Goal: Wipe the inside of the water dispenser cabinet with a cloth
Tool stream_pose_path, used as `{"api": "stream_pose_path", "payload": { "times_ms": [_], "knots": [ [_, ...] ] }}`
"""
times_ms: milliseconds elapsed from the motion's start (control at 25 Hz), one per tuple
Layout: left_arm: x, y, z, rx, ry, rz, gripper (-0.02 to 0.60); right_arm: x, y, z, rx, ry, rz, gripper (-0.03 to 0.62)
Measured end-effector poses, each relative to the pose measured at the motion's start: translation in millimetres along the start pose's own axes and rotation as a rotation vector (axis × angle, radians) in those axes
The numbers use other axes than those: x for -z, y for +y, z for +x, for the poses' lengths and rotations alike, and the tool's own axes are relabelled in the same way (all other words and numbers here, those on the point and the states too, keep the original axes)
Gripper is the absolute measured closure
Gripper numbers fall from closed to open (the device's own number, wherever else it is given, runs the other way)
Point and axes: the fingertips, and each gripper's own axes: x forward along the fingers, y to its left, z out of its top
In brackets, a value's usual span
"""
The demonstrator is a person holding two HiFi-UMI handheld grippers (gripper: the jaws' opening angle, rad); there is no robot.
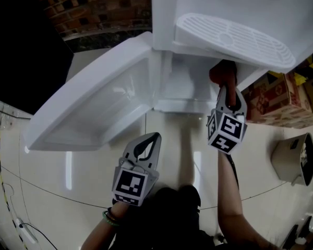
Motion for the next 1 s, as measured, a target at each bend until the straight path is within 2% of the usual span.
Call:
{"api": "stream_pose_path", "payload": {
  "times_ms": [200, 480, 560, 720, 1000],
  "knots": [
    [9, 7, -6, -0.013, 0.012, -0.003, 0.603, 74, -2, 4, 0.003, 0.186, 0.011, 0.522],
    [13, 4, -6, -0.012, 0.019, -0.006, 0.603, 112, -5, 3, -0.009, 0.272, 0.018, 0.522],
    [13, 2, -5, -0.010, 0.016, -0.009, 0.603, 112, -3, 3, -0.022, 0.271, 0.028, 0.520],
    [12, -2, -3, -0.009, 0.009, -0.014, 0.603, 88, 8, -10, -0.090, 0.196, 0.079, 0.520],
    [11, -20, 1, -0.003, -0.003, -0.029, 0.603, 64, 40, -73, -0.226, 0.153, 0.196, 0.521]
  ]
}}
